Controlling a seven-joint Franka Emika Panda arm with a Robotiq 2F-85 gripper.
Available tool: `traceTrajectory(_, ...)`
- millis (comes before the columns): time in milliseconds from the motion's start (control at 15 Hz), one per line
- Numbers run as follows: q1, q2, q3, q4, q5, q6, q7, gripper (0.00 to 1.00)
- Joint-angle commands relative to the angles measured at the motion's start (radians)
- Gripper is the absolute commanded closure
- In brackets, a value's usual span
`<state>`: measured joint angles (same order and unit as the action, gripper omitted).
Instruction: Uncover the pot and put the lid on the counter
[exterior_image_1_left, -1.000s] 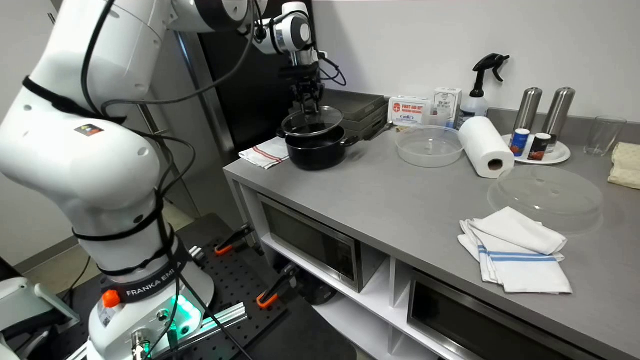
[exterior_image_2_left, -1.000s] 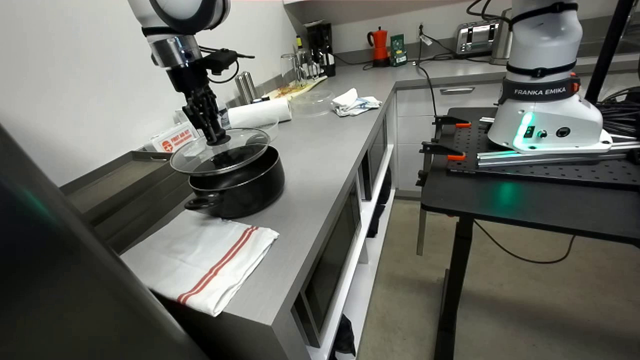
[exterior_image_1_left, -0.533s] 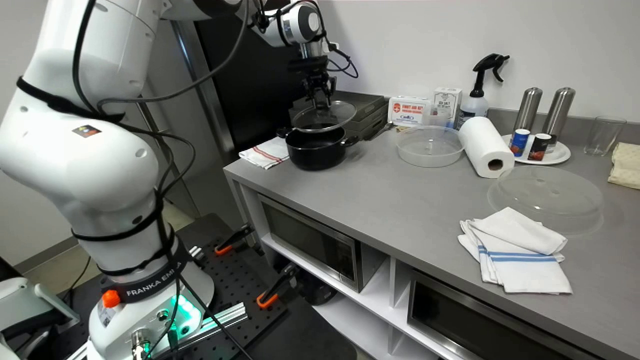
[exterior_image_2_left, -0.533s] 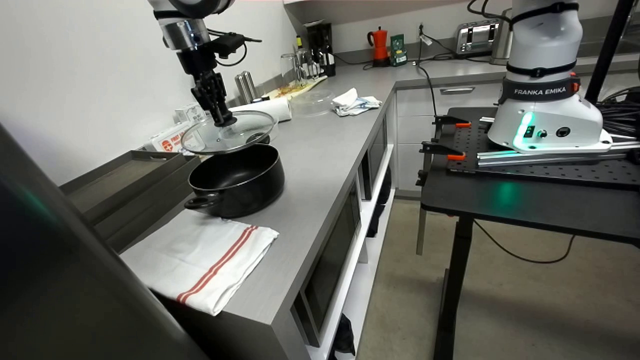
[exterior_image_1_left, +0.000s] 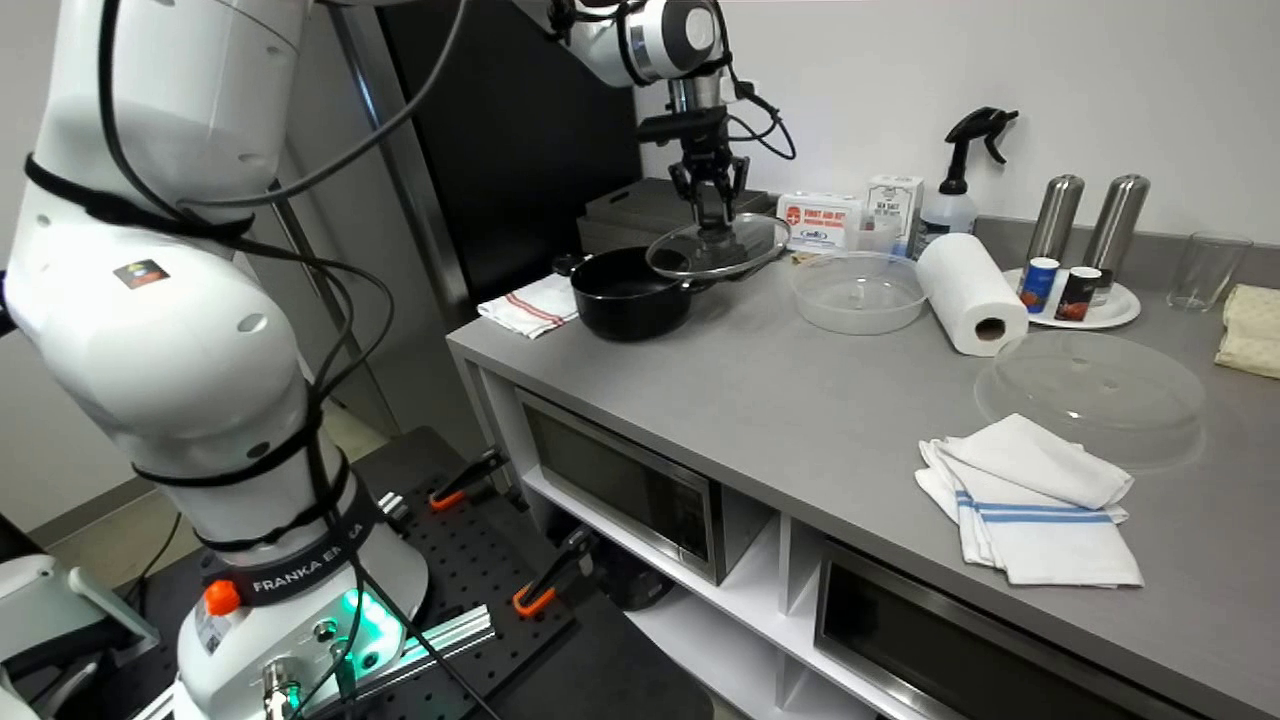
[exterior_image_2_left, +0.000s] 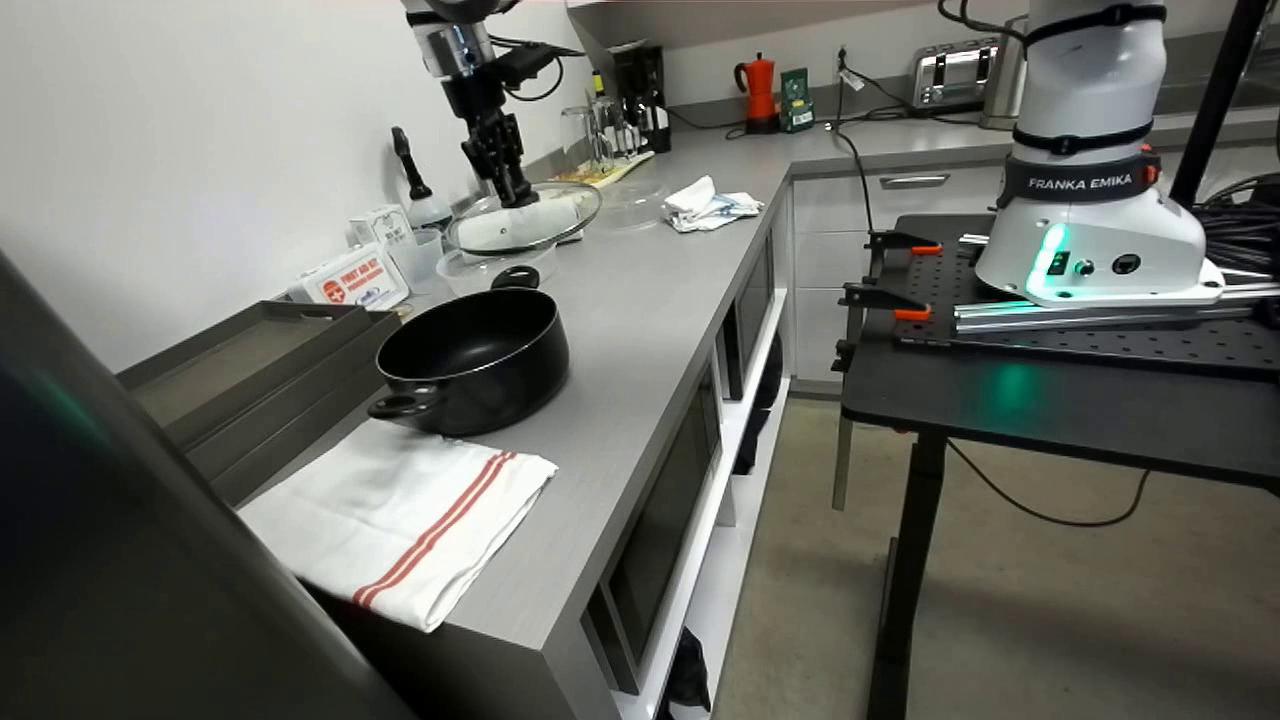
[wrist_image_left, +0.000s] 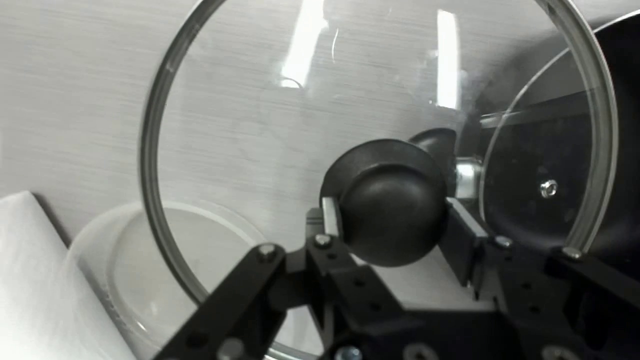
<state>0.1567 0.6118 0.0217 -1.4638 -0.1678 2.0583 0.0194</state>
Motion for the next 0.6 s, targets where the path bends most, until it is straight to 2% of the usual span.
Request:
traceTrajectory(0, -0.065, -0.099, -0.009, -0.126, 0.022, 0.027, -0.016, 0.75)
traceTrajectory(200, -0.126, -0.147, -0.011, -0.209, 0.048, 0.059, -0.037, 0.75)
traceTrajectory(533, -0.215, -0.254, -0.014, -0.409, 0.124, 0.227, -0.086, 0.75)
